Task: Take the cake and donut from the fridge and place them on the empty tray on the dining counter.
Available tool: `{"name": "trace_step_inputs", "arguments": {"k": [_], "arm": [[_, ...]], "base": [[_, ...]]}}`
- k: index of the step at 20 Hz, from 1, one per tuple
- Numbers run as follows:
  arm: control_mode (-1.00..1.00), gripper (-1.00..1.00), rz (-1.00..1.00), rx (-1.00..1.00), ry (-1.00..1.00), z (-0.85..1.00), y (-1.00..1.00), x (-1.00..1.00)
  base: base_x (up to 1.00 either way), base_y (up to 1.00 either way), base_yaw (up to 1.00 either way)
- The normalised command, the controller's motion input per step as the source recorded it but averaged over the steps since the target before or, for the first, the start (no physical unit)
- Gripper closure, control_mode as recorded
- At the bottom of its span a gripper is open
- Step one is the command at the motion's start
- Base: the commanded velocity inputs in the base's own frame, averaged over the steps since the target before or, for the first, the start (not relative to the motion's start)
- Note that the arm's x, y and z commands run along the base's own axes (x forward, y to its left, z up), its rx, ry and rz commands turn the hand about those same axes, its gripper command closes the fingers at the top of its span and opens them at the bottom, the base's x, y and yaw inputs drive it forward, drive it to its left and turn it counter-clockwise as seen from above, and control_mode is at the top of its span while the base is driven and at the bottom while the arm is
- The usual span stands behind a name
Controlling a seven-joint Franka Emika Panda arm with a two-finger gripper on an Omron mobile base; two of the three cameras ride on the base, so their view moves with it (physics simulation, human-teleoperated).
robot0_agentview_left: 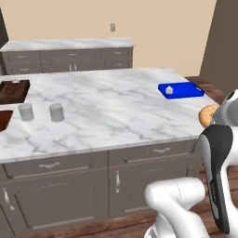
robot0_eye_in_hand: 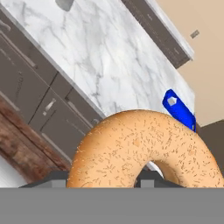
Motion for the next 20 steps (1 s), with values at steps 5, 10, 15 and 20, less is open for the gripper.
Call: {"name": "trace_step_inputs", "arguments": {"k": [5,10,15,20], "arm": [[1.00,1.00,0.00,0.00,0.00,0.00,0.00,0.00],[1.00,1.00,0.00,0.00,0.00,0.00,0.00,0.00],[1.00,1.00,0.00,0.00,0.00,0.00,0.00,0.00],[1.00,1.00,0.00,0.00,0.00,0.00,0.00,0.00]], "base": [[0.00,-1.00,-0.11],[0.00,-1.00,-0.10],[0.00,-1.00,-0.07],[0.00,-1.00,-0.02]]}}
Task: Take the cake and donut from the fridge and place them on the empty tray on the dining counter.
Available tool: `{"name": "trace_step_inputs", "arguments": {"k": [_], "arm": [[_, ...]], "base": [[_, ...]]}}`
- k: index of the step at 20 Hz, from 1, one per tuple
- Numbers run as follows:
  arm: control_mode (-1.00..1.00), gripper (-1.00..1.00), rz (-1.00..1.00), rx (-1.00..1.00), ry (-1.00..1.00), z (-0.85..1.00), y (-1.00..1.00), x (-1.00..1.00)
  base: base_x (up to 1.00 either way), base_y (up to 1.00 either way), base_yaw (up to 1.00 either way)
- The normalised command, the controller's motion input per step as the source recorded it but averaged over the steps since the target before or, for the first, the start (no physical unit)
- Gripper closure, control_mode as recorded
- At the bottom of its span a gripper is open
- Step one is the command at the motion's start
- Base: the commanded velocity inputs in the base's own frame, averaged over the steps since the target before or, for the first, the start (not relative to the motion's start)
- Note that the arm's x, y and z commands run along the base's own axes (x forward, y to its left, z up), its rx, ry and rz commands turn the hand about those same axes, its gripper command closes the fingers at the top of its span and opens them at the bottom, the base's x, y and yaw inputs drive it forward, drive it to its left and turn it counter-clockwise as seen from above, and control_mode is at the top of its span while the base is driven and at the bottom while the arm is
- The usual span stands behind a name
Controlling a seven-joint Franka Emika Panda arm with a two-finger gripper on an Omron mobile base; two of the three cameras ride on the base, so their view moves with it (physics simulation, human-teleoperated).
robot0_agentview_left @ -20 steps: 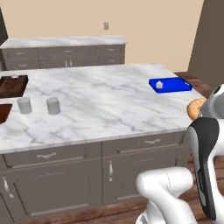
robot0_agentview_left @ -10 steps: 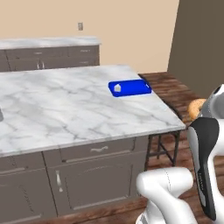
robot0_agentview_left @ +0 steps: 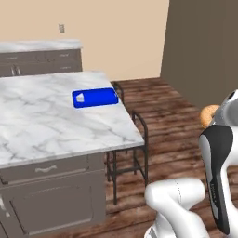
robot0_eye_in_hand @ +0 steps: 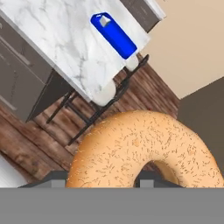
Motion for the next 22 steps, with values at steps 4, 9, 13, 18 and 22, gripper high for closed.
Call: {"name": "trace_step_inputs", "arguments": {"k": [4,9,13,18,22], "arm": [[1.00,1.00,0.00,0.00,0.00,0.00,0.00,0.00],[1.00,1.00,0.00,0.00,0.00,0.00,0.00,0.00],[1.00,1.00,0.00,0.00,0.00,0.00,0.00,0.00],[1.00,1.00,0.00,0.00,0.00,0.00,0.00,0.00],[1.00,1.00,0.00,0.00,0.00,0.00,0.00,0.00]], "base": [[0.04,-1.00,0.00],[0.28,-1.00,0.04],[0.83,-0.95,0.10],[1.00,-0.51,0.05],[1.00,-0.03,0.21]]}}
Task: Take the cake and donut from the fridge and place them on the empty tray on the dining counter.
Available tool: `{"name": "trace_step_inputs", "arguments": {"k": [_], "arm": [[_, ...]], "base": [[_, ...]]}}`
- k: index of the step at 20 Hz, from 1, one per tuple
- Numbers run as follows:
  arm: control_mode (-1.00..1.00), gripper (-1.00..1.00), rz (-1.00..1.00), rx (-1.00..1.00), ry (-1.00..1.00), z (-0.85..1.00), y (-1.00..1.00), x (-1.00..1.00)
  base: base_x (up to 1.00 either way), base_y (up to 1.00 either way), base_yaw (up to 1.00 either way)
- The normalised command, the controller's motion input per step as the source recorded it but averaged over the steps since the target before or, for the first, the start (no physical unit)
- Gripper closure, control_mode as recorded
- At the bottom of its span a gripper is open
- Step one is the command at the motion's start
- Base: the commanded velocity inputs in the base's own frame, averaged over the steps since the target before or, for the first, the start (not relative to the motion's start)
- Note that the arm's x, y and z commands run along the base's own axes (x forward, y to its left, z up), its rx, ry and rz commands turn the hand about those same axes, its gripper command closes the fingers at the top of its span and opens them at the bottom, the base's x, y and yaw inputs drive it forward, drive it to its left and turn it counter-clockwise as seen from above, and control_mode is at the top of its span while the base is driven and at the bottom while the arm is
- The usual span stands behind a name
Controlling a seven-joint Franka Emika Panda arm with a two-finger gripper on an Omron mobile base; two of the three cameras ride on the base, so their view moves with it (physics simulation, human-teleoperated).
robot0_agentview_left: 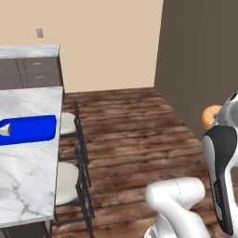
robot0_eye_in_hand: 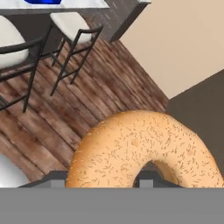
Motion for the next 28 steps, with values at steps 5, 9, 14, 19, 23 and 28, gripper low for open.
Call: {"name": "trace_step_inputs", "arguments": {"k": [5,9,14,19,23,28], "arm": [[1.00,1.00,0.00,0.00,0.00,0.00,0.00,0.00],[1.00,1.00,0.00,0.00,0.00,0.00,0.00,0.00],[1.00,1.00,0.00,0.00,0.00,0.00,0.00,0.00],[1.00,1.00,0.00,0.00,0.00,0.00,0.00,0.00],[1.00,1.00,0.00,0.00,0.00,0.00,0.00,0.00],[1.00,1.00,0.00,0.00,0.00,0.00,0.00,0.00]], "base": [[1.00,0.00,0.38],[1.00,-0.04,0.43],[0.96,0.00,0.57],[0.66,-0.01,0.72],[0.87,-0.01,0.80],[0.96,0.00,0.84]]}}
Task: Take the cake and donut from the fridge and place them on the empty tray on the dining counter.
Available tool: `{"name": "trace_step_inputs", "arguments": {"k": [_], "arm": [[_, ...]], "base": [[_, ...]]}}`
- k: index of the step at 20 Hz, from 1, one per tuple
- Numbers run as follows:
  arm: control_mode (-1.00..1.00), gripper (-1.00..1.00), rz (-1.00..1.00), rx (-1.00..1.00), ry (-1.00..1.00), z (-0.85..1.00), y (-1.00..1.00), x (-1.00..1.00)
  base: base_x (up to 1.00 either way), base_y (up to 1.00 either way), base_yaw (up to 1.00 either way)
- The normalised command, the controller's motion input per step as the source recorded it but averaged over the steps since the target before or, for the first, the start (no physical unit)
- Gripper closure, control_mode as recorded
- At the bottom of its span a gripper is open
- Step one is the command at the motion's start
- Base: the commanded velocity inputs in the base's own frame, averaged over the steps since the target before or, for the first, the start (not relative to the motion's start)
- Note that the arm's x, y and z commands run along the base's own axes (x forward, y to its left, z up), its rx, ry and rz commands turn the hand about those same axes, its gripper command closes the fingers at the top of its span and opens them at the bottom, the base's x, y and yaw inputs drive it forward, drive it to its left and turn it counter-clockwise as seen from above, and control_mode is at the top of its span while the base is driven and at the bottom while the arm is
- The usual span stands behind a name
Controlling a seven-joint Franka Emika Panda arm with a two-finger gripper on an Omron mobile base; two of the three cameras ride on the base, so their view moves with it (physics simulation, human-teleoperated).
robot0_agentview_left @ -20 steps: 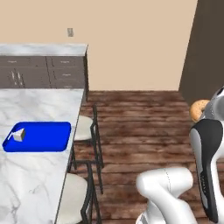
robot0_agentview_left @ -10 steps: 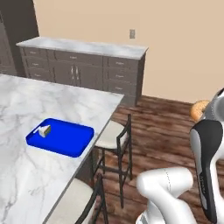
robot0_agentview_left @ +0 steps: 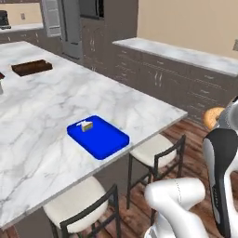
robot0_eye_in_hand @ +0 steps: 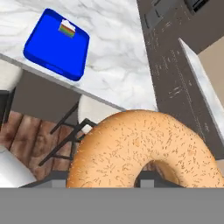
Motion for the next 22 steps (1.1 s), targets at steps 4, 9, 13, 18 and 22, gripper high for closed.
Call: {"name": "trace_step_inputs", "arguments": {"k": [4,9,13,18,22], "arm": [[1.00,1.00,0.00,0.00,0.00,0.00,0.00,0.00],[1.00,1.00,0.00,0.00,0.00,0.00,0.00,0.00],[1.00,1.00,0.00,0.00,0.00,0.00,0.00,0.00],[1.00,1.00,0.00,0.00,0.00,0.00,0.00,0.00],[1.00,1.00,0.00,0.00,0.00,0.00,0.00,0.00]], "base": [[0.99,0.00,0.85],[0.97,0.00,0.81],[1.00,0.00,0.75],[1.00,0.00,0.61],[1.00,0.00,0.37]]}}
